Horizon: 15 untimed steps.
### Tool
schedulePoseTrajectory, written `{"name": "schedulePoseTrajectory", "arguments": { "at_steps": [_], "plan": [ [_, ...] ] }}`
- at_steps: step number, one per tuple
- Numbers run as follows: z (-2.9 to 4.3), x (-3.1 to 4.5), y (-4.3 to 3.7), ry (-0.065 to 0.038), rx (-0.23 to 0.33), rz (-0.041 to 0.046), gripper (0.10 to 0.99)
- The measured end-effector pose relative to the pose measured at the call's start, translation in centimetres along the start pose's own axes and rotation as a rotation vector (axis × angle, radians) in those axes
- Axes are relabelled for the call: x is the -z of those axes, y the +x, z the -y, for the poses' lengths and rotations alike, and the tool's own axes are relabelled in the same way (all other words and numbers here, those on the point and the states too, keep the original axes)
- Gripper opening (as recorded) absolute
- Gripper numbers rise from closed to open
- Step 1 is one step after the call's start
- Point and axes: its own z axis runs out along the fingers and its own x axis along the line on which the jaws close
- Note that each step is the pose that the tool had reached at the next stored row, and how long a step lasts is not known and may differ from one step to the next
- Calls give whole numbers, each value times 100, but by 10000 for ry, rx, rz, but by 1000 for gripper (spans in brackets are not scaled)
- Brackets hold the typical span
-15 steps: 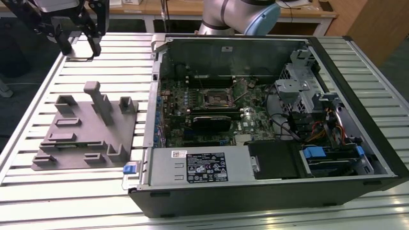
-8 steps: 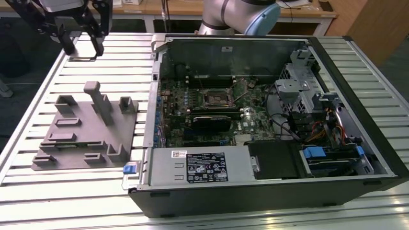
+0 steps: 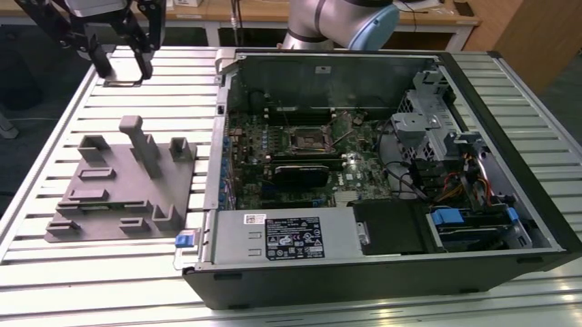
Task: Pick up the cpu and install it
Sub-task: 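Pick up the cpu and move it towards the insertion slot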
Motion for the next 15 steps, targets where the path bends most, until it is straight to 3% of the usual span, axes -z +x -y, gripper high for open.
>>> {"name": "schedulePoseTrajectory", "arguments": {
  "at_steps": [6,15],
  "plan": [
    [-7,0,-48,0,0,0,541],
    [-26,-1,-216,-7,0,0,541]
  ]
}}
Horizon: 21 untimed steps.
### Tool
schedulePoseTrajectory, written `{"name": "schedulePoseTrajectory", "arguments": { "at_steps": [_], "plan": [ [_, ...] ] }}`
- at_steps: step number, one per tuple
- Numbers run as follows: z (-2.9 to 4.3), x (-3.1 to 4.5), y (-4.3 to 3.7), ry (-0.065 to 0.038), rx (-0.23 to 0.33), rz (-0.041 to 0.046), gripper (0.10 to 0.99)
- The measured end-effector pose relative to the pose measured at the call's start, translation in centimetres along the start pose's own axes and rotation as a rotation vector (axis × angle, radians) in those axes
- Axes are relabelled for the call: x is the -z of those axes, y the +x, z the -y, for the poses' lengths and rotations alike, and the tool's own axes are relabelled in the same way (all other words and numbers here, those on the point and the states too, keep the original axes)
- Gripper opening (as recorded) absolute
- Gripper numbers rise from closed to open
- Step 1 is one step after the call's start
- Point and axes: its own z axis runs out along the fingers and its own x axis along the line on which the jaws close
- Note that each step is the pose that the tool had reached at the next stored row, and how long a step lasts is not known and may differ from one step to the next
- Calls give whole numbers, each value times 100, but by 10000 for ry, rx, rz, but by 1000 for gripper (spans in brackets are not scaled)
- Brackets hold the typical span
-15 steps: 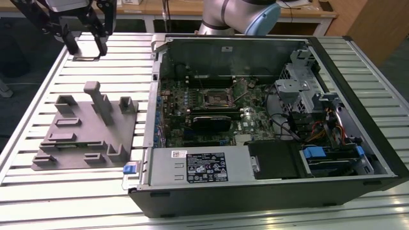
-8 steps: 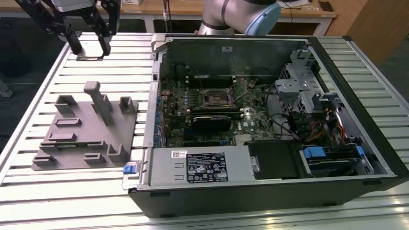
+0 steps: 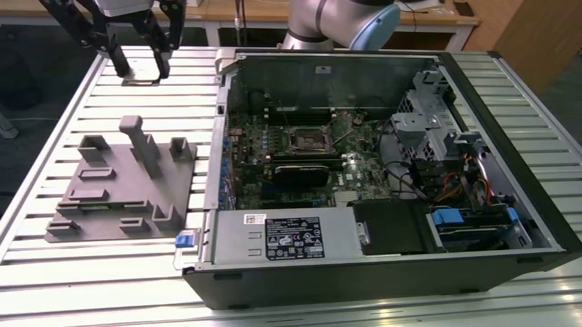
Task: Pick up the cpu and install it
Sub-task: 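Pick up the cpu and move it towards the insertion slot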
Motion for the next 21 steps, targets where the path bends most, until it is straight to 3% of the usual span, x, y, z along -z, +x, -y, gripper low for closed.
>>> {"name": "schedulePoseTrajectory", "arguments": {
  "at_steps": [21],
  "plan": [
    [-55,-6,-274,-78,1,-2,541]
  ]
}}
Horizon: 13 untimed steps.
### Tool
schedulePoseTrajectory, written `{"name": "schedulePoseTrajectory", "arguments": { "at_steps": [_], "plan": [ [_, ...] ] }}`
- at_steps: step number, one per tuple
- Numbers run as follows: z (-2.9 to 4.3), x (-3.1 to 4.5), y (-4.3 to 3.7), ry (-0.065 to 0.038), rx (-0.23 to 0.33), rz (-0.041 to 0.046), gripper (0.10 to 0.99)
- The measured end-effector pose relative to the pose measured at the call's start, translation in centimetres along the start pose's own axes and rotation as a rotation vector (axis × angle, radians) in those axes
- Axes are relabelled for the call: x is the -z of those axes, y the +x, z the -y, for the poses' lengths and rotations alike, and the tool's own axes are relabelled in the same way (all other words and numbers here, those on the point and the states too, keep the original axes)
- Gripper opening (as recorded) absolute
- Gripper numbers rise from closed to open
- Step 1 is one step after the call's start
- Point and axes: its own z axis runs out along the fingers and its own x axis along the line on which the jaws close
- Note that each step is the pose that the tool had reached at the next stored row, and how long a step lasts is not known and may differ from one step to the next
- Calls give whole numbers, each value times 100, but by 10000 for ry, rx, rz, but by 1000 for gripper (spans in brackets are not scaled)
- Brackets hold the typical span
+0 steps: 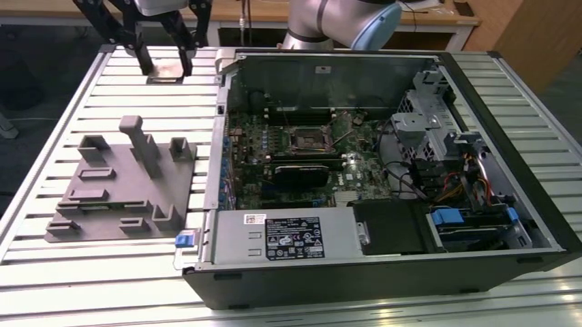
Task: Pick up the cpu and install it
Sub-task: 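Pick up the cpu and move it towards the insertion slot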
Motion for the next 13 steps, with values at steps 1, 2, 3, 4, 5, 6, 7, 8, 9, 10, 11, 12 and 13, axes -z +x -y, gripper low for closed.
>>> {"name": "schedulePoseTrajectory", "arguments": {
  "at_steps": [1,2,3,4,5,6,7,8,9,10,11,12,13],
  "plan": [
    [-2,0,-8,-1,0,0,541],
    [-4,-1,-17,-3,0,0,541],
    [-6,-2,-27,-4,0,-1,541],
    [-7,-2,-37,-6,0,0,541],
    [-9,-3,-48,-7,0,-1,541],
    [-11,-3,-58,-10,0,0,541],
    [-17,-4,-63,-13,-1,-1,541],
    [-23,-4,-70,-15,0,-1,541],
    [-31,-5,-79,-17,0,-1,541],
    [-41,-5,-89,-18,0,-1,541],
    [-52,-6,-100,-19,0,-1,541],
    [-82,-8,-153,-20,1,-1,541],
    [-86,-8,-170,-22,0,-1,541]
  ]
}}
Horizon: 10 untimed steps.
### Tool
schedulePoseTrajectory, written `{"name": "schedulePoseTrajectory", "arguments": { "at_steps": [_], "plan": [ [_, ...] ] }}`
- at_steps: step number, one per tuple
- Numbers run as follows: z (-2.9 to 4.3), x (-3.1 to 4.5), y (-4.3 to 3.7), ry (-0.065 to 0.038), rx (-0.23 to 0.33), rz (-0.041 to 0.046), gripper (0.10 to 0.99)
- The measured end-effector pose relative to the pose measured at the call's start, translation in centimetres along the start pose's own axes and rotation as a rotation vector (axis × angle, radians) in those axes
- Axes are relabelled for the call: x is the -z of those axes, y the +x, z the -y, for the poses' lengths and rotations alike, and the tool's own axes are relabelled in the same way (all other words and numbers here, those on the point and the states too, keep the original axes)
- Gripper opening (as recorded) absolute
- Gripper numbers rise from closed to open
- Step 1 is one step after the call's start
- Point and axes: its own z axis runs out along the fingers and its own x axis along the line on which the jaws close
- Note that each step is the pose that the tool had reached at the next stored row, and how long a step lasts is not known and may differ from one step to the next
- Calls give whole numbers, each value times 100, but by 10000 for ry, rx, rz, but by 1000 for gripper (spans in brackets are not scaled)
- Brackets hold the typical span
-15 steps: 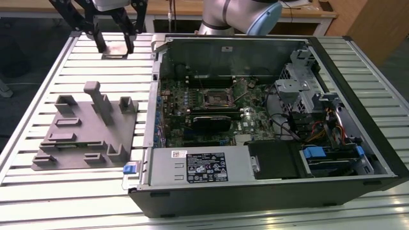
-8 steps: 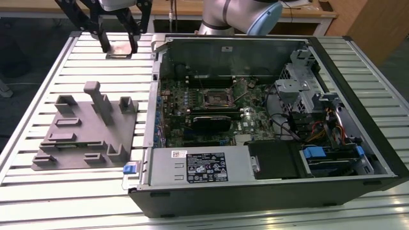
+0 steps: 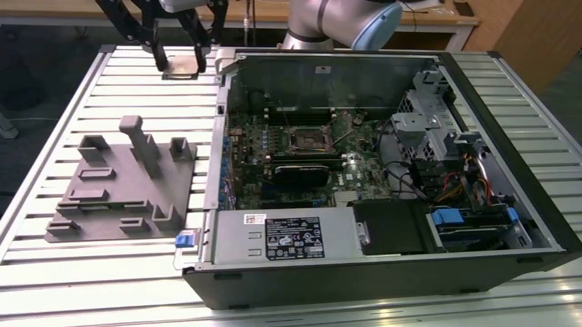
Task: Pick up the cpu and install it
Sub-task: 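Pick up the cpu and move it towards the insertion slot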
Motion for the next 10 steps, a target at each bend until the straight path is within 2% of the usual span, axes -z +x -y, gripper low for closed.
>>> {"name": "schedulePoseTrajectory", "arguments": {
  "at_steps": [7,10],
  "plan": [
    [-12,-1,-163,-19,0,0,541],
    [-14,-2,-210,-26,1,-1,541]
  ]
}}
